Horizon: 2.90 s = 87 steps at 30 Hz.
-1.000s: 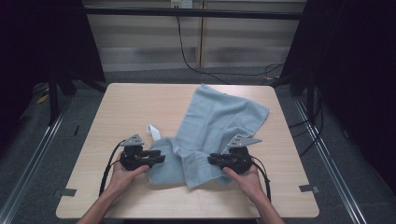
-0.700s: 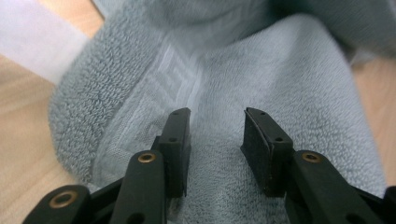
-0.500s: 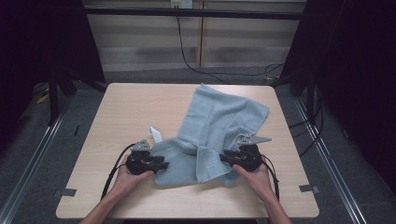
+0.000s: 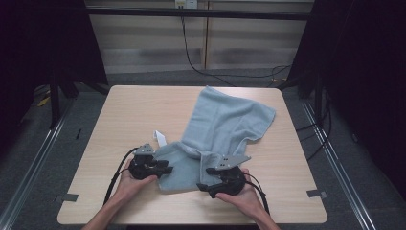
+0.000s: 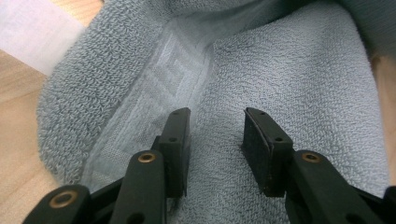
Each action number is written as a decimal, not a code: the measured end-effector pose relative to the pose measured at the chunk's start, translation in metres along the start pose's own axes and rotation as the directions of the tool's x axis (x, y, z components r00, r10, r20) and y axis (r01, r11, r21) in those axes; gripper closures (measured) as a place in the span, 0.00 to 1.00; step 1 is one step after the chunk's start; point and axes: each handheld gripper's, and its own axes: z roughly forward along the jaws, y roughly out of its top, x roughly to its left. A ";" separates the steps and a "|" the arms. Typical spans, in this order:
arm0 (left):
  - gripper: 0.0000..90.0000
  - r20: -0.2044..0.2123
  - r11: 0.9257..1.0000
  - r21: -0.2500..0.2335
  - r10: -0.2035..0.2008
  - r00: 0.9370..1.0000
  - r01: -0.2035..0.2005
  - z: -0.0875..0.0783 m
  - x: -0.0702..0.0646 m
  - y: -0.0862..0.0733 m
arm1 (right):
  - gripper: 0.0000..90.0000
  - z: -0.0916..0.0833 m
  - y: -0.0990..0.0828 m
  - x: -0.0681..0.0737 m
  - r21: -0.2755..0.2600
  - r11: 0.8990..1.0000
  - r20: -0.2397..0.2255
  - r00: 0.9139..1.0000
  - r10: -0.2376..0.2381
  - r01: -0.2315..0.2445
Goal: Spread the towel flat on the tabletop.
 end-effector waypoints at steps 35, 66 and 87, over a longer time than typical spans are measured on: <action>0.71 -0.042 1.000 -0.001 0.016 0.999 -0.016 -0.007 0.003 -0.005 | 0.98 -0.080 -0.026 -0.068 -0.162 0.974 0.233 0.953 0.193 -0.158; 0.91 -0.004 0.994 -0.084 -0.072 0.997 0.071 -0.017 0.030 0.006 | 0.97 -0.080 -0.050 -0.081 -0.115 0.965 0.227 0.940 0.255 -0.234; 0.93 -0.015 0.922 -0.384 0.040 0.999 -0.042 -0.107 -0.002 0.108 | 0.97 -0.179 0.054 -0.075 -0.410 0.909 0.280 0.939 0.202 -0.073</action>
